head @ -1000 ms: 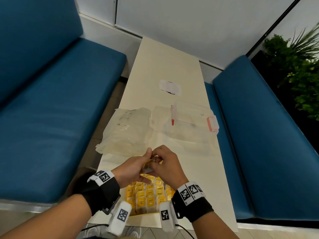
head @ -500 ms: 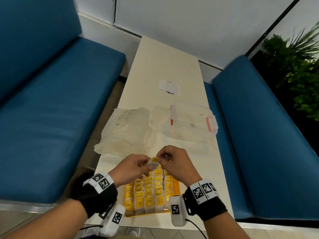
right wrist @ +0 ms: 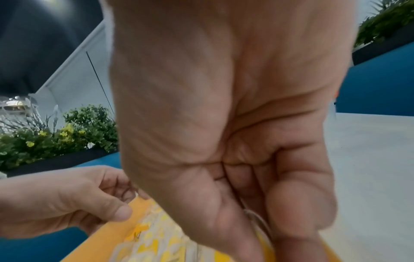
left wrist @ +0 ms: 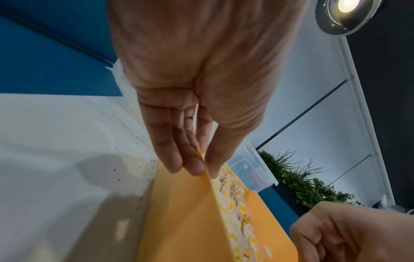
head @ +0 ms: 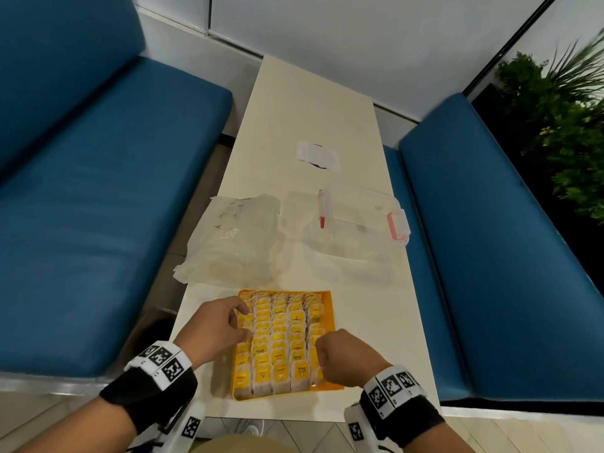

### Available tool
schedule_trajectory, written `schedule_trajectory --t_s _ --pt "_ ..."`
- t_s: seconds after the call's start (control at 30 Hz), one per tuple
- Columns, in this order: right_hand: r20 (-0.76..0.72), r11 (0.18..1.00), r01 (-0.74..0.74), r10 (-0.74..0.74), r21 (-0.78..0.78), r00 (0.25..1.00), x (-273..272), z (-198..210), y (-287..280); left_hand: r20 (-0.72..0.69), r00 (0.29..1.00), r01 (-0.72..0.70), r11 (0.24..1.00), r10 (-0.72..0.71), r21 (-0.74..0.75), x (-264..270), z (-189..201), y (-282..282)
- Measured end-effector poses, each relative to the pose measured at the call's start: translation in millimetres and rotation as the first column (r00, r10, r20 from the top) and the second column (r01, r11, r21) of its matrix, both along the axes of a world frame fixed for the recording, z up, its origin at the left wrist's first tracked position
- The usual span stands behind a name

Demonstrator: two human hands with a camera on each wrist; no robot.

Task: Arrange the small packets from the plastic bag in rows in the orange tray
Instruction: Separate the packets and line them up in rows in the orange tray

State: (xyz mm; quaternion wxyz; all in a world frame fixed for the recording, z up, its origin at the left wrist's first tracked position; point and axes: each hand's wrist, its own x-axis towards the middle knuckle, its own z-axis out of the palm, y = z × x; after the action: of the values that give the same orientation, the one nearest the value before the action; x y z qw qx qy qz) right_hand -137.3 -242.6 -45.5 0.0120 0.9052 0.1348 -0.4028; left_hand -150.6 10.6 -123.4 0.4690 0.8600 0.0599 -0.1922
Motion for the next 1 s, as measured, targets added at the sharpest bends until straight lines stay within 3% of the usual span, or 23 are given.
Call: schedule_trajectory --t_s 0.1,0.37,0.63,0.8,1.0 --pt "-0.048 0.998 -0.042 0.04 -0.053 0.998 -0.5 -7.7 6.6 -0.006 1.0 -0.012 1.0 0.012 0.0 -1.6 -6.0 1.1" --pt "-0.106 0.99 0.024 -0.038 -0.138 0.994 5.7 -36.5 20.4 -0.006 0.999 -0.035 0.998 0.034 -0.053 -3.5 -11.3 1.8" --pt "0.092 0.975 0.21 -0.204 -0.065 0.975 -7.1 -50.6 20.1 -0.004 0.999 -0.033 0.997 0.033 -0.076 -4.1 -13.2 2.2" --pt "0.22 0.981 0.193 -0.182 -0.031 0.958 -12.5 -49.1 18.2 -0.01 1.0 -0.022 0.996 0.021 -0.081 -2.8 -13.6 4.0" --pt "0.114 0.984 0.17 -0.164 -0.046 0.98 -17.9 -51.6 22.1 -0.006 1.0 -0.007 0.998 0.007 -0.07 -2.8 -13.9 4.8"
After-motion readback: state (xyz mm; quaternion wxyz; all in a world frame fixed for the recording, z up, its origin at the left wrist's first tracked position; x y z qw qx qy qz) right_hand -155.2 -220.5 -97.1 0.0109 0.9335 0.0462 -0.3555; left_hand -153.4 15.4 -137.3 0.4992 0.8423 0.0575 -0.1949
